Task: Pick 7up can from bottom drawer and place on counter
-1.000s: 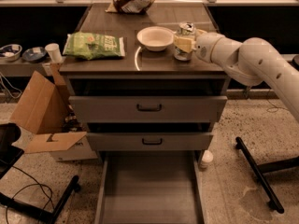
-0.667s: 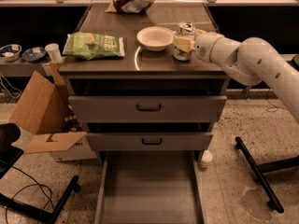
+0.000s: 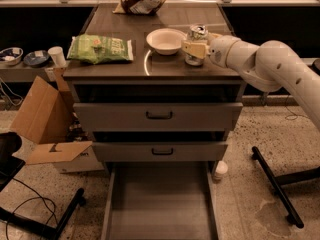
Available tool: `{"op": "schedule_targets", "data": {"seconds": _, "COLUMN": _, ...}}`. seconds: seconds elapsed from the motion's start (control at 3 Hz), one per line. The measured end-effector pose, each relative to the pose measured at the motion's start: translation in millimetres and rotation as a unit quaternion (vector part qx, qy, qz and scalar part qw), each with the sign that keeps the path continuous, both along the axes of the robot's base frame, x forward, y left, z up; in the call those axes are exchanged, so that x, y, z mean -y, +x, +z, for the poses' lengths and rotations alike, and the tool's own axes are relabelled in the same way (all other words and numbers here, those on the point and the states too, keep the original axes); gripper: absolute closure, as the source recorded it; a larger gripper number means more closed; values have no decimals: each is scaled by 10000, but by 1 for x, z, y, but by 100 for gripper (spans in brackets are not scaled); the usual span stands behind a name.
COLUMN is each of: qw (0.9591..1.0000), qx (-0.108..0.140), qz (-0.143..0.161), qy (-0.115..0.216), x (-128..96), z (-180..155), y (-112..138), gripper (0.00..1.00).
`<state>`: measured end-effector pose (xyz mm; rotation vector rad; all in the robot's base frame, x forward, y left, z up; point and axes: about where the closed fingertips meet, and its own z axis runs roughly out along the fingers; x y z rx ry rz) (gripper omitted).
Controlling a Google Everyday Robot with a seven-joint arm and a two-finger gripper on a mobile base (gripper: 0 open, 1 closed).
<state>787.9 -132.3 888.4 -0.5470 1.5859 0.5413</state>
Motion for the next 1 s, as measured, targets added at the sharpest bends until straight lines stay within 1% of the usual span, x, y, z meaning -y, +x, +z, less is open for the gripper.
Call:
{"op": "schedule_targets", "data": {"seconds": 0.33, "qw": 9999, "qx": 115, "qz": 54, "qy": -114, "x": 13, "z": 26, "y": -8, "gripper": 0}}
{"op": "schedule_targets", "data": {"seconds": 0.67, "qw": 9988, "qx": 227, "qz": 284, "qy": -341, "x": 42, "z": 65, "y": -45, "gripper": 0}}
{"op": "schedule_targets", "data": {"seconds": 1.0, "qw": 9969, "qx": 347, "qz": 568, "qy": -409, "x": 67, "z": 70, "y": -94, "gripper": 0}}
